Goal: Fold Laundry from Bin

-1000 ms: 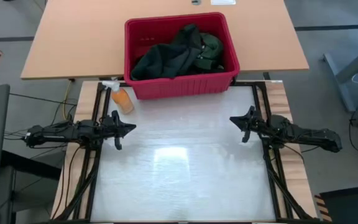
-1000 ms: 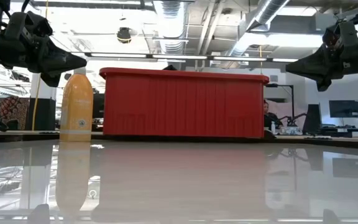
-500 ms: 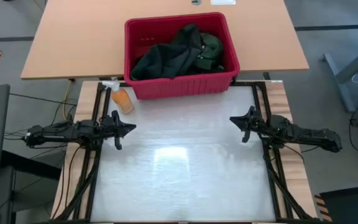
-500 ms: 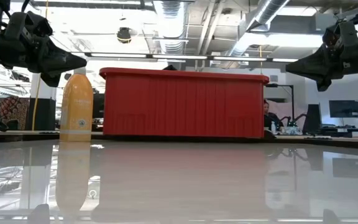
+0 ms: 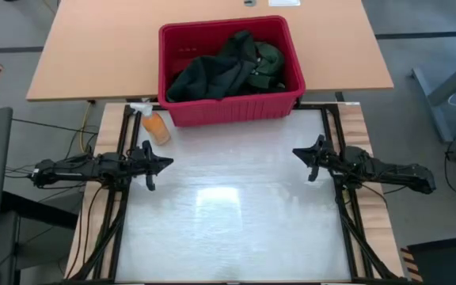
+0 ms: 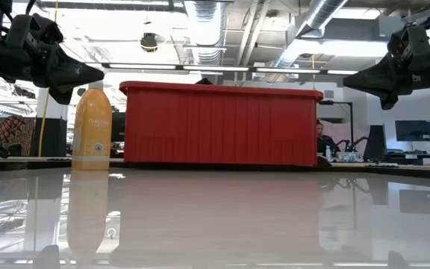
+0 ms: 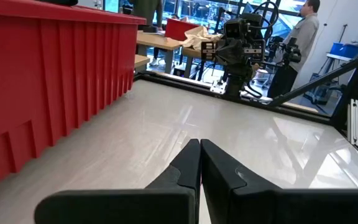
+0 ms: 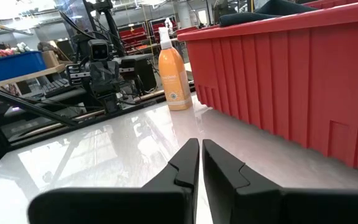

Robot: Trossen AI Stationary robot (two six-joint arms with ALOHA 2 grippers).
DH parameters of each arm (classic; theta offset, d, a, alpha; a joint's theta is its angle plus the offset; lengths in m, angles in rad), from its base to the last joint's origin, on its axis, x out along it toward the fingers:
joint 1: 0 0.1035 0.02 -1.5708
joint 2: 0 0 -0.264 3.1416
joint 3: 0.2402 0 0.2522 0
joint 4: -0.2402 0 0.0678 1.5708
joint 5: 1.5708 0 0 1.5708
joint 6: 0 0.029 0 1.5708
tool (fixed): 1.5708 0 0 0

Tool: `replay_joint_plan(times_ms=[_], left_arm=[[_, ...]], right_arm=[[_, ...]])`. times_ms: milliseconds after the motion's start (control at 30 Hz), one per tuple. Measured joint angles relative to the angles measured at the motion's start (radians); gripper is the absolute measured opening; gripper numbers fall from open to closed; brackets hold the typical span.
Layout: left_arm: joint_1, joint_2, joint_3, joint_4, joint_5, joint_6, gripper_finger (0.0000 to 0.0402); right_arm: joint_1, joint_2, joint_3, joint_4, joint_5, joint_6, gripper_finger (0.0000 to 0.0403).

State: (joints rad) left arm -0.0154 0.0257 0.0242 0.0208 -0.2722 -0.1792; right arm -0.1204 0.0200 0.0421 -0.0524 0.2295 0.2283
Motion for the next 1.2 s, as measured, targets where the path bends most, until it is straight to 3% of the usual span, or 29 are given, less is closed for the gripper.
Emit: replay_joint_plan(times_ms=[367, 800, 1200], left_arm=[[0.0, 0.0, 0.0, 0.0, 0.0, -0.027, 0.0], [-0.001, 0.0, 0.0, -0.006, 0.057, -0.678, 0.0], [-0.022, 0.0, -0.001, -0.006, 0.078, -0.799, 0.0]], right_arm=[[0.0, 0.0, 0.0, 0.0, 0.0, 0.0, 0.0049], [0.0, 0.0, 0.0, 0.0, 0.0, 0.0, 0.0049], [-0.009, 0.0, 0.0, 0.001, 0.024, 0.0, 0.0049]])
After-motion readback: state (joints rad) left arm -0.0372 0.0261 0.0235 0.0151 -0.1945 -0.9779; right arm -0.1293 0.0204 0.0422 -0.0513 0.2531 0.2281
